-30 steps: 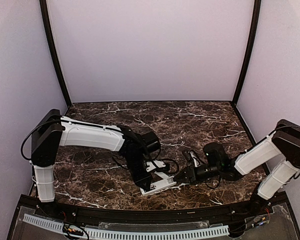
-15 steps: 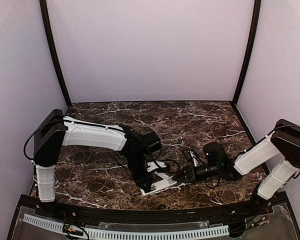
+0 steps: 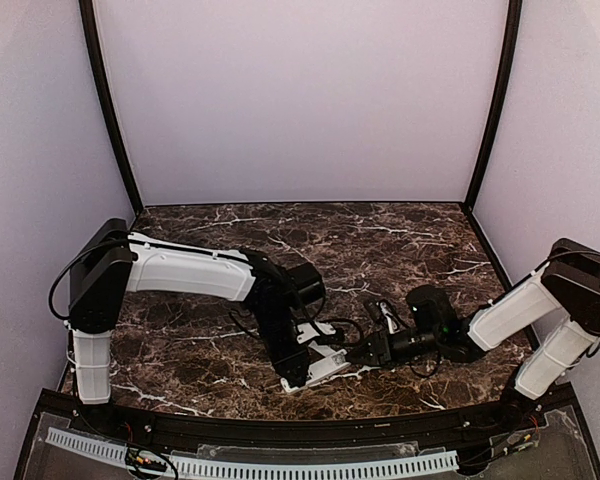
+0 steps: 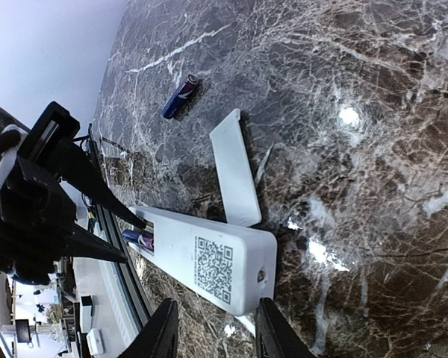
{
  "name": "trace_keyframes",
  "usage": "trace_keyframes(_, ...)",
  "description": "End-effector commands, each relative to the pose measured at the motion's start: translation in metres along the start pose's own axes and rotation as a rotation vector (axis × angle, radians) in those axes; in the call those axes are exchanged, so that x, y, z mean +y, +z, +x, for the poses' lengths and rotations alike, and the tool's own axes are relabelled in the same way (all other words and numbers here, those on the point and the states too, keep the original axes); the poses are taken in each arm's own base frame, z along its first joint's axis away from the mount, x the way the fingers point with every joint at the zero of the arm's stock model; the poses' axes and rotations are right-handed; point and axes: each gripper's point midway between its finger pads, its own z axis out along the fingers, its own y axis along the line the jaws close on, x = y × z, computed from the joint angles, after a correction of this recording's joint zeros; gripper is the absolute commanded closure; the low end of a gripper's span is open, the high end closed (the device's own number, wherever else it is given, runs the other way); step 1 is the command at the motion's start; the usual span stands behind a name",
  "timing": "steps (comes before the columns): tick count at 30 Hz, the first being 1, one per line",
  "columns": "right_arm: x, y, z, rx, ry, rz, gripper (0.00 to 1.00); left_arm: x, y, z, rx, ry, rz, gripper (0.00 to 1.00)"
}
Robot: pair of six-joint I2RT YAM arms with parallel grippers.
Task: Load the batteries into the remote control
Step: Place the battery in the battery compartment, then load the battery into the battery compartment.
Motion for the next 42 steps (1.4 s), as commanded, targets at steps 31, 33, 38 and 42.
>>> trace_keyframes(31, 0.003, 0.003, 0.012, 0.032, -0.017, 0.001, 0.66, -0.002, -0.055, 0.016, -0.307, 0.343, -0.223, 0.76)
trace_keyframes(33, -0.001, 0.003, 0.014, 0.036, -0.013, 0.018, 0.66, -0.002, -0.053, 0.022, -0.326, 0.391, -0.230, 0.75)
trace_keyframes(38, -0.004, 0.005, 0.013, 0.035, -0.010, 0.037, 0.66, 0.001, -0.050, 0.021, -0.337, 0.469, -0.260, 0.80)
trace_keyframes(42, -0.004, 0.005, 0.011, 0.033, -0.011, 0.043, 0.66, 0.003, -0.045, 0.021, -0.314, 0.493, -0.252, 0.82)
